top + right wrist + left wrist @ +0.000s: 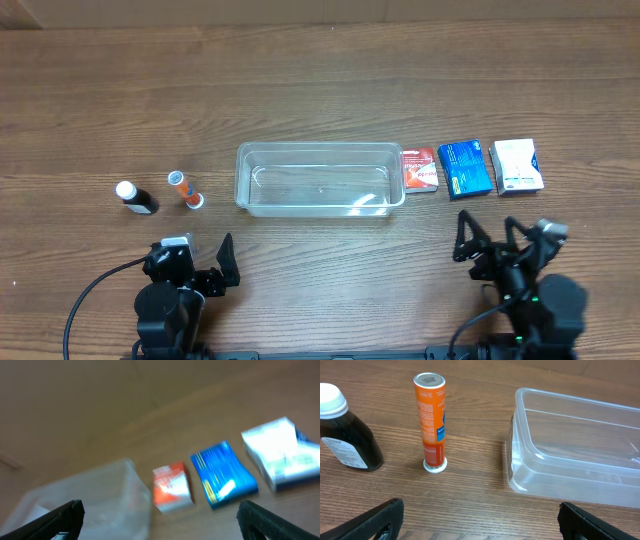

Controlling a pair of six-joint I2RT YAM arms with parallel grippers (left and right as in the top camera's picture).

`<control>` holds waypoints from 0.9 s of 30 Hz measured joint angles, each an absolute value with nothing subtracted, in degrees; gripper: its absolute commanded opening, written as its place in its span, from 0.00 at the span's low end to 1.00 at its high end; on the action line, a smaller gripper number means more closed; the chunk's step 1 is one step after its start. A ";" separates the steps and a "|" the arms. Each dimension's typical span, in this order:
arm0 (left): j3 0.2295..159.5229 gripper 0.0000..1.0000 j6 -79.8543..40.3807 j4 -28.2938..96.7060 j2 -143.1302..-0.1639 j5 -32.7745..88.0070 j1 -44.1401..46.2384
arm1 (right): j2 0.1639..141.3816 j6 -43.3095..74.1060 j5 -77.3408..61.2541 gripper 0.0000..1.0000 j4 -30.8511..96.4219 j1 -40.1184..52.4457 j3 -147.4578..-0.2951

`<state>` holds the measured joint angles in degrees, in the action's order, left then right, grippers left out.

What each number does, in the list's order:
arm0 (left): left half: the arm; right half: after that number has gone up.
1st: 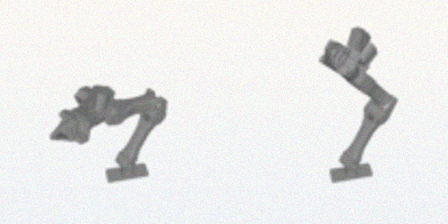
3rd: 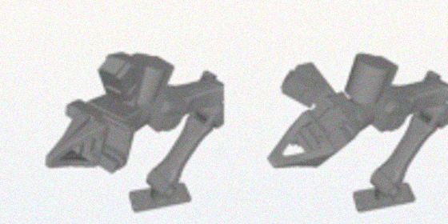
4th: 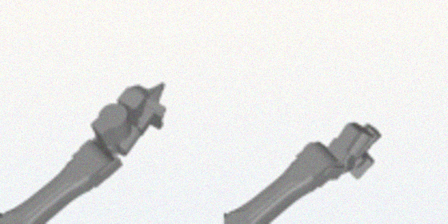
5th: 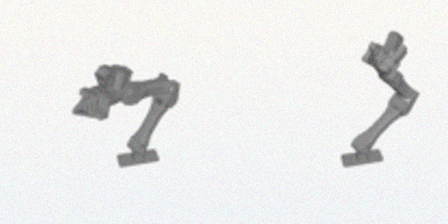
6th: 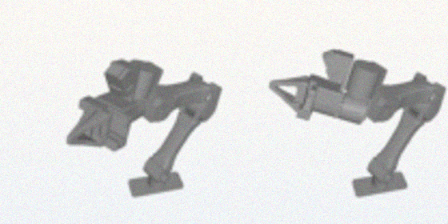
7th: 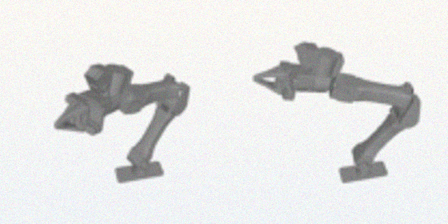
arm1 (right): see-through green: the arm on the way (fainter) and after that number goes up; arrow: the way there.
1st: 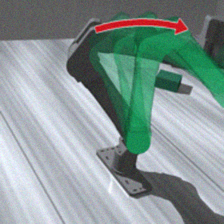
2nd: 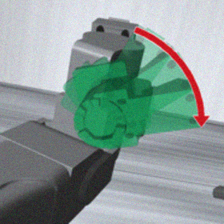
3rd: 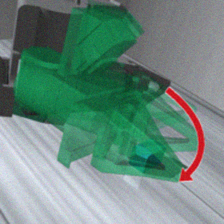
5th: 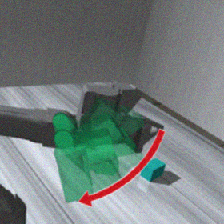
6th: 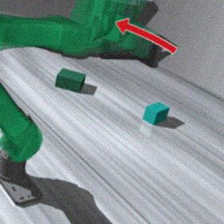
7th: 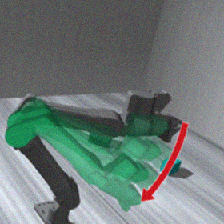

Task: Pack container
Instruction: 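Move the right gripper to the white box and grasp it, then carry the white box with the right gripper into the container and release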

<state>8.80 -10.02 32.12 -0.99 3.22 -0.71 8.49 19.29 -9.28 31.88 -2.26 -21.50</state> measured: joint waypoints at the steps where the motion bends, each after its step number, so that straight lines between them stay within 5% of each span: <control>1: 8.80 1.00 -10.02 32.12 -0.97 3.20 -0.71 | 12.67 18.83 -9.67 1.00 32.93 -2.26 -27.22; 12: 8.69 1.00 -9.87 32.10 -0.84 3.20 -0.71 | 75.22 11.33 -2.96 1.00 63.64 -2.55 -84.79; 21: 8.69 1.00 -9.87 32.05 -0.86 3.20 -0.71 | 106.24 -1.26 3.05 1.00 63.13 -14.55 -87.05; 27: 8.69 1.00 -9.87 32.05 -0.86 3.18 -0.71 | 112.27 -10.74 -1.17 1.00 62.65 -17.69 -87.05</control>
<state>8.69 -9.87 32.05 -0.86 3.18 -0.71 112.27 -10.74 -1.17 62.65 -17.69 -87.05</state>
